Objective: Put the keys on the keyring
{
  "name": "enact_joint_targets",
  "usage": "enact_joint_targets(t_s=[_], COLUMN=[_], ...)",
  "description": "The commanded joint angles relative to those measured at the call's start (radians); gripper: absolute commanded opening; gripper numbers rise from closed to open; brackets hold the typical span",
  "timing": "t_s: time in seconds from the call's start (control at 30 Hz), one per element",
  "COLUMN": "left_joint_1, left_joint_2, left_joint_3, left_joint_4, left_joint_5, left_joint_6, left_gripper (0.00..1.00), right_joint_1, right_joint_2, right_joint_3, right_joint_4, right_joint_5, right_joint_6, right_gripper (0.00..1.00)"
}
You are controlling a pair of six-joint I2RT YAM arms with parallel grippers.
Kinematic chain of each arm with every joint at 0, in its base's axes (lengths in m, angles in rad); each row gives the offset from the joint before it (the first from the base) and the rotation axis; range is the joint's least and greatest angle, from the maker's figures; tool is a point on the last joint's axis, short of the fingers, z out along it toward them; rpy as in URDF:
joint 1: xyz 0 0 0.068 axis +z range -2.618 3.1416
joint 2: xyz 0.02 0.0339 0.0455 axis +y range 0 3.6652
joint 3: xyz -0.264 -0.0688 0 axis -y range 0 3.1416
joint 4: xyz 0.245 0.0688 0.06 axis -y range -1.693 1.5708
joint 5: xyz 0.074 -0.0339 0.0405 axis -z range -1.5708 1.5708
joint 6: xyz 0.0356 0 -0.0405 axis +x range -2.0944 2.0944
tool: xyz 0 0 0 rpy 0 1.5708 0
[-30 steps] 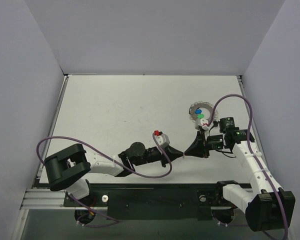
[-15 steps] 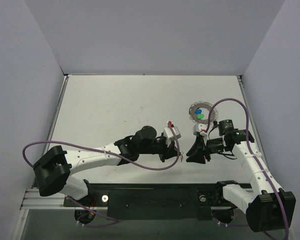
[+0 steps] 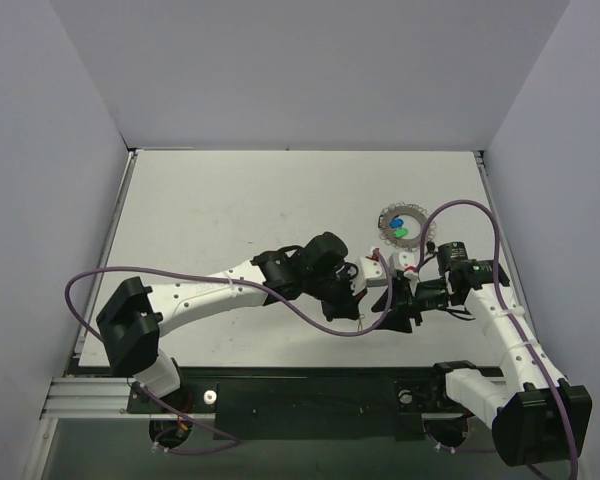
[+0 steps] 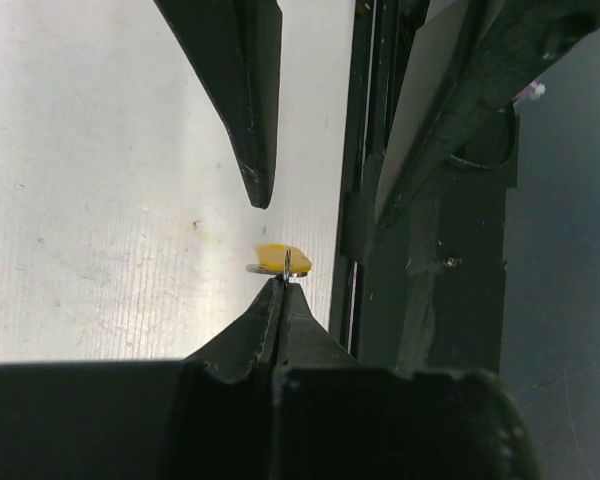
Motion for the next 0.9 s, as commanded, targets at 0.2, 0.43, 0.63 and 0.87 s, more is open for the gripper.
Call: enact_joint_targets(t_s=[0.2, 0.43, 0.63, 0.87], left_joint_1=[-0.001, 0.001, 0.001, 0.001], left_joint_2=[0.041, 0.034, 0.012, 0.006], left_joint_3=[0.092, 0.075, 0.053, 0.044], left_joint_4=[-0.057, 0.001, 0.042, 0.058], left_joint_5=[0.086, 0.101, 0.104, 0.103], left_joint_6=[0.056, 0.032, 0.015, 0.007], left_gripper=[0.0, 0.0, 0.0, 0.0], right_joint_1=[0.011, 0.022, 0.027, 0.034], right_joint_2=[-0.002, 0.007, 0.01, 0.013], right_joint_3=[-0.011, -0.028, -0.037, -0.045], right_joint_4=[0.022, 0.085, 0.128, 0.168], right_joint_5=[-0.109, -0.104, -0.111, -0.115], right_joint_6=[0.043, 0.103, 0.147, 0.195], right_gripper=[0.36, 0.33, 0.3, 0.25])
